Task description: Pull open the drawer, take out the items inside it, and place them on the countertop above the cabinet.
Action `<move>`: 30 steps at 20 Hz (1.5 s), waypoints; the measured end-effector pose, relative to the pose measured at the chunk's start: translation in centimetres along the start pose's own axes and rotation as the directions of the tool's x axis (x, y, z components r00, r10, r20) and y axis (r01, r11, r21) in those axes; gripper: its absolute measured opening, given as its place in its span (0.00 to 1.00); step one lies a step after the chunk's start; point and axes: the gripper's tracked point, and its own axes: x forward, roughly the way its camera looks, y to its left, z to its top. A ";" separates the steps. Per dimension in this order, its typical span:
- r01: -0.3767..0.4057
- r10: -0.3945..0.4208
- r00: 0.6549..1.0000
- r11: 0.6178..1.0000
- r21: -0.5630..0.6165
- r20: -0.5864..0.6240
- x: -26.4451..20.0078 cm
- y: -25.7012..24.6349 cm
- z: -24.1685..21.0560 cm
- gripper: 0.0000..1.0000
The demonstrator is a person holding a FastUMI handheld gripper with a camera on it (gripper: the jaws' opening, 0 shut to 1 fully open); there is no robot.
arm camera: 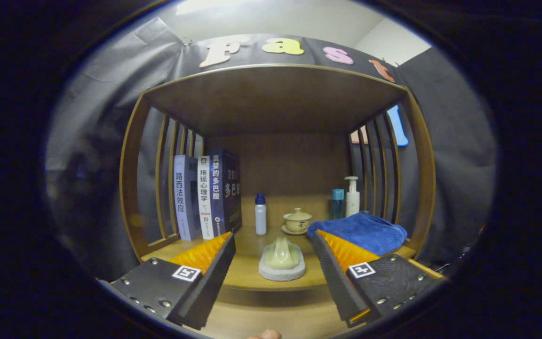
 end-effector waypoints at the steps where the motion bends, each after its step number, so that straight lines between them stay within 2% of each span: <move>1: -0.001 0.001 1.000 1.000 -0.001 0.000 0.0 0.0 0.0 0.98; 12: 0.043 -0.044 0.994 0.999 0.013 0.100 -1.2 -0.8 1.8 0.98; 19: 0.033 -0.033 0.998 0.999 0.000 0.056 -0.6 -0.5 1.0 0.99; 23: 0.031 -0.032 0.997 0.999 0.004 0.073 -0.8 -0.5 1.4 0.98; 27: -0.001 -0.002 0.998 0.998 0.057 0.055 -1.4 -0.1 1.4 0.98; 30: 0.040 -0.041 0.996 0.999 0.018 0.081 -3.5 -0.8 3.9 0.98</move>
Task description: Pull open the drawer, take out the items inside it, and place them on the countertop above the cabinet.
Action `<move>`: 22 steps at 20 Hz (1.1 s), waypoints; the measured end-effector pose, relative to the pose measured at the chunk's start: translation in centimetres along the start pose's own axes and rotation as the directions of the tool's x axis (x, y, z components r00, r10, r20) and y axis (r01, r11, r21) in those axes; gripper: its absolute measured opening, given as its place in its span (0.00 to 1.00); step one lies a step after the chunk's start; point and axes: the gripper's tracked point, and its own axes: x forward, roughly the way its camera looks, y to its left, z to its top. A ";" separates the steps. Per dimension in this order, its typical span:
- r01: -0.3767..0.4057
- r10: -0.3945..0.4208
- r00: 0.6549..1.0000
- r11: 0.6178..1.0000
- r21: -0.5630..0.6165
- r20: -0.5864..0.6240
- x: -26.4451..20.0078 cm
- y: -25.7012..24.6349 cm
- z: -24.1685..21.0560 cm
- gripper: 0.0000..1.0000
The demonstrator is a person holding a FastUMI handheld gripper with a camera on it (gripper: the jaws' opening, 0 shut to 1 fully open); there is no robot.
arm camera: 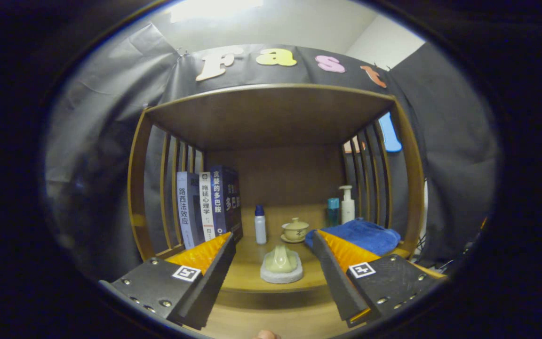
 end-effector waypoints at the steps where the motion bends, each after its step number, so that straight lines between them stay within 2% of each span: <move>1: 0.020 -0.020 1.000 1.000 -0.010 0.000 -1.1 -0.2 0.7 0.98; 6: 0.121 -0.121 0.993 0.992 -0.039 -0.011 -8.6 -1.6 1.5 0.99; 14: 0.149 -0.149 0.989 0.989 0.017 -0.019 -17.8 -1.4 -2.6 0.98; 22: 0.168 -0.163 0.984 0.984 0.059 -0.074 -22.7 -1.4 -7.4 0.99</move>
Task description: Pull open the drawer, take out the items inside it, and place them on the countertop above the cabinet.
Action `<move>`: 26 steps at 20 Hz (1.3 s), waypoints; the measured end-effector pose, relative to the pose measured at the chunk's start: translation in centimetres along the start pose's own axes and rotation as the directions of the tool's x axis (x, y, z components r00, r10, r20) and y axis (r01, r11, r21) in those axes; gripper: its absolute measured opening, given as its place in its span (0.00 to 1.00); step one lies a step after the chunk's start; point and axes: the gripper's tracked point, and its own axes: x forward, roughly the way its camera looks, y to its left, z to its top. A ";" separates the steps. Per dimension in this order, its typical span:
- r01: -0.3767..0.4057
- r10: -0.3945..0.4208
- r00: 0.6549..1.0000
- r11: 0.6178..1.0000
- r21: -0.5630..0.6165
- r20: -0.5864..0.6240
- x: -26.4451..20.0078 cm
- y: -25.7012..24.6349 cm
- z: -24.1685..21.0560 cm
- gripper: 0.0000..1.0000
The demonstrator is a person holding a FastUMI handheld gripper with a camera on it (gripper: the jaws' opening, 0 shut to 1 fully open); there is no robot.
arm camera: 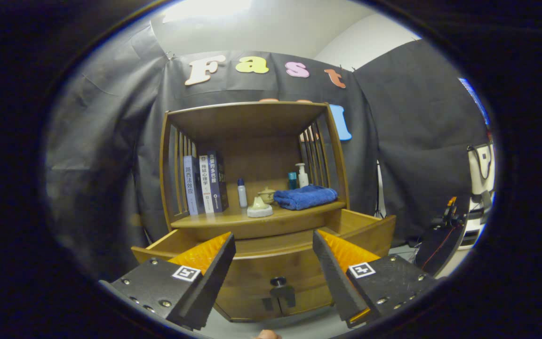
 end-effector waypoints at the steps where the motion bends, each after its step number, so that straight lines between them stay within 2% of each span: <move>1: 0.002 -0.002 1.000 1.000 -0.001 -0.012 -0.4 -0.3 -0.7 0.99; 4: 0.025 -0.024 0.998 1.000 0.003 -0.052 -1.3 -1.5 -2.9 0.99; 9: 0.016 -0.019 0.991 1.000 -0.020 -0.135 -0.5 -2.4 -6.9 0.99; 21: -0.070 0.055 0.977 0.995 -0.069 -0.204 3.3 -1.3 -10.0 0.99; 23: -0.096 0.081 0.974 0.993 -0.064 -0.212 3.9 -0.4 -10.2 0.99; 26: -0.144 0.111 0.962 0.982 -0.118 -0.250 4.8 1.1 -10.7 0.99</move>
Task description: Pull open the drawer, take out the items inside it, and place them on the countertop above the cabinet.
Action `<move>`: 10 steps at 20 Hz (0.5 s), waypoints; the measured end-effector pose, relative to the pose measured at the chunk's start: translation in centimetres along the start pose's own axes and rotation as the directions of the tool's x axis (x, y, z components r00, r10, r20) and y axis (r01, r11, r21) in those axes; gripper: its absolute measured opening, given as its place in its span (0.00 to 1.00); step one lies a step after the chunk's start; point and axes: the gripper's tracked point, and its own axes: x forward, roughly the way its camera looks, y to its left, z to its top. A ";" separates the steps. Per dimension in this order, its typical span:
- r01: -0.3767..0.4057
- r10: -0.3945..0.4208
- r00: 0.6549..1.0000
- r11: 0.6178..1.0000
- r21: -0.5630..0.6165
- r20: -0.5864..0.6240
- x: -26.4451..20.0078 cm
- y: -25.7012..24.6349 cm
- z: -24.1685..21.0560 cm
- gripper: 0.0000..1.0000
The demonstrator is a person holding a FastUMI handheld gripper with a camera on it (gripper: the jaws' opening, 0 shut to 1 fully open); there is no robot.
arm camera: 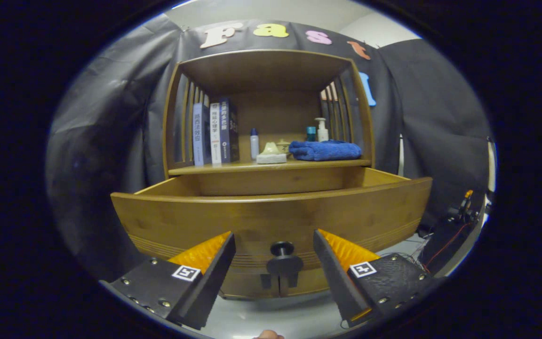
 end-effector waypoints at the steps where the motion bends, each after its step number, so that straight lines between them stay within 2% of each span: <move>1: -0.011 0.011 1.000 1.000 -0.020 -0.011 0.4 0.5 -0.1 1.00; 3: 0.003 -0.005 1.000 0.998 -0.060 -0.026 0.8 0.5 -0.2 1.00; 10: 0.001 -0.002 0.999 0.999 -0.033 -0.040 1.1 0.7 -0.1 1.00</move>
